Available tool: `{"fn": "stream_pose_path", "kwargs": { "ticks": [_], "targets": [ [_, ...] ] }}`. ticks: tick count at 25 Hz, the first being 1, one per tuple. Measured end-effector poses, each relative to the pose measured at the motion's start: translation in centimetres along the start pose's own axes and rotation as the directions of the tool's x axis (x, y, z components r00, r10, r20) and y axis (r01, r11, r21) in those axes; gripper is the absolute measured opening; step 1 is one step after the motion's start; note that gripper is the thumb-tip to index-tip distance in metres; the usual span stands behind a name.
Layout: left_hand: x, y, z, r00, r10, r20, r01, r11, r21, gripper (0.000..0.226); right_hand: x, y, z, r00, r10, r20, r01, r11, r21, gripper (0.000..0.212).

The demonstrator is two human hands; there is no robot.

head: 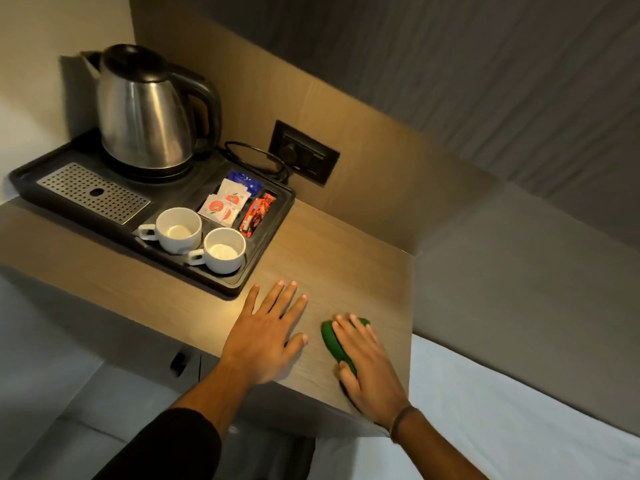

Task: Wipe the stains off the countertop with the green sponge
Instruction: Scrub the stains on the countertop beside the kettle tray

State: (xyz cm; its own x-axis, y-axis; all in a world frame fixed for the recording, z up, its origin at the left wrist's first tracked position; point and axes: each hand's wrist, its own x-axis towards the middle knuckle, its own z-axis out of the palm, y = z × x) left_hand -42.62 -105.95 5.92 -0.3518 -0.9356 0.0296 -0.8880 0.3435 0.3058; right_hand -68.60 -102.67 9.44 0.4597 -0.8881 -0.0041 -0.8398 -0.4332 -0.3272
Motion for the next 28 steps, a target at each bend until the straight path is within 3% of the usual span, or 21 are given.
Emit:
{"fn": "stream_pose_path", "kwargs": {
  "ticks": [4, 9, 13, 21, 24, 28],
  "targets": [
    [0.1, 0.1, -0.3, 1.000, 0.002, 0.019, -0.002, 1.000, 0.013, 0.075, 0.4, 2.0, -1.5, 0.978, 0.204, -0.042, -0.205, 0.979, -0.013, 0.074],
    [0.0, 0.5, -1.3, 0.997, -0.008, 0.077, 0.005, 0.999, 0.044, 0.076, 3.8, 0.8, -1.3, 0.960, 0.273, -0.055, -0.275, 0.961, -0.015, 0.069],
    [-1.8, 1.5, -3.4, 0.999, -0.048, 0.012, 0.047, 0.997, 0.061, 0.079, 2.8, -0.9, -1.5, 0.939, 0.320, -0.125, -0.326, 0.945, -0.024, 0.063],
    [-20.0, 0.9, -5.5, 0.963, -0.241, -0.122, 0.254, 0.962, 0.103, 0.081, -4.5, -12.4, 2.3, 0.982, 0.079, -0.169, -0.112, 0.974, -0.199, 0.073],
    [-35.9, 1.1, -4.4, 0.874, -0.436, -0.213, 0.463, 0.882, 0.094, 0.079, -11.0, -22.8, 6.4, 0.980, -0.190, -0.065, 0.171, 0.959, -0.226, 0.079],
    [-42.6, 1.5, -2.9, 0.852, -0.497, -0.167, 0.516, 0.851, 0.095, 0.081, -13.7, -26.2, 10.2, 0.980, -0.169, -0.101, 0.146, 0.967, -0.207, 0.077]
  ]
}}
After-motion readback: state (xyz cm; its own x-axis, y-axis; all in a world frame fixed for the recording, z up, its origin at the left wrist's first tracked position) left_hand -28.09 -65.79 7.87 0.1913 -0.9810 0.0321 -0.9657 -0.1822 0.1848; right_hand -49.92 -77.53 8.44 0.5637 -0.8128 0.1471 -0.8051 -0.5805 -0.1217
